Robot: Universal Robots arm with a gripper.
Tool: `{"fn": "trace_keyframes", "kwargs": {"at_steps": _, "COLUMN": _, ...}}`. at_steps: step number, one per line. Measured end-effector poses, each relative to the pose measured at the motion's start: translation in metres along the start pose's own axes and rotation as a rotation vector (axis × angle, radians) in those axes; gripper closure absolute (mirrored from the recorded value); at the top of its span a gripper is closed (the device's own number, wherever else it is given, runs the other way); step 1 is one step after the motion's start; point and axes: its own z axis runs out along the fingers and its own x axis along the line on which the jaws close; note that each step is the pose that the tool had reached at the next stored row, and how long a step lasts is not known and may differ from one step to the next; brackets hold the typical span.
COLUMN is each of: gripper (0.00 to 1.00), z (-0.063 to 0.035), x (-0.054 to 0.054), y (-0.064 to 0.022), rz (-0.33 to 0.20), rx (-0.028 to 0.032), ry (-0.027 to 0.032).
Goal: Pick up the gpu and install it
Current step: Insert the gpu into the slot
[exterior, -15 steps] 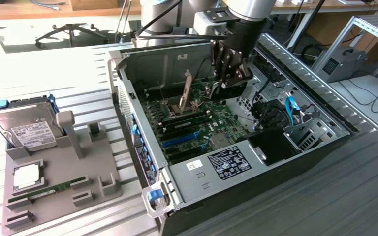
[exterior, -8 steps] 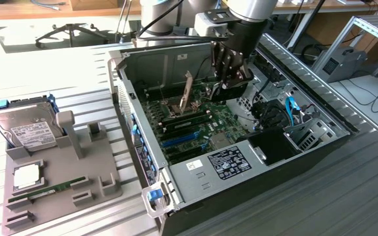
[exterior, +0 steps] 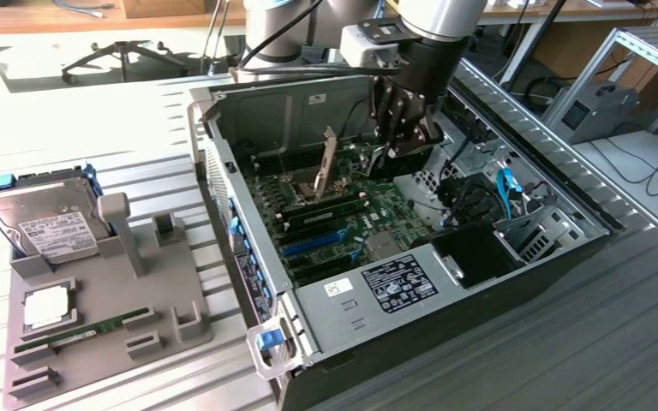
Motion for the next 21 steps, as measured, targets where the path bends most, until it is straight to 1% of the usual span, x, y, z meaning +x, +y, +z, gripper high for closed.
{"fn": "trace_keyframes", "kwargs": {"at_steps": 21, "gripper": 0.74, "z": 0.0009, "x": 0.011, "y": 0.0001, "rz": 0.000, "rx": 0.0000, "ry": 0.0000}}
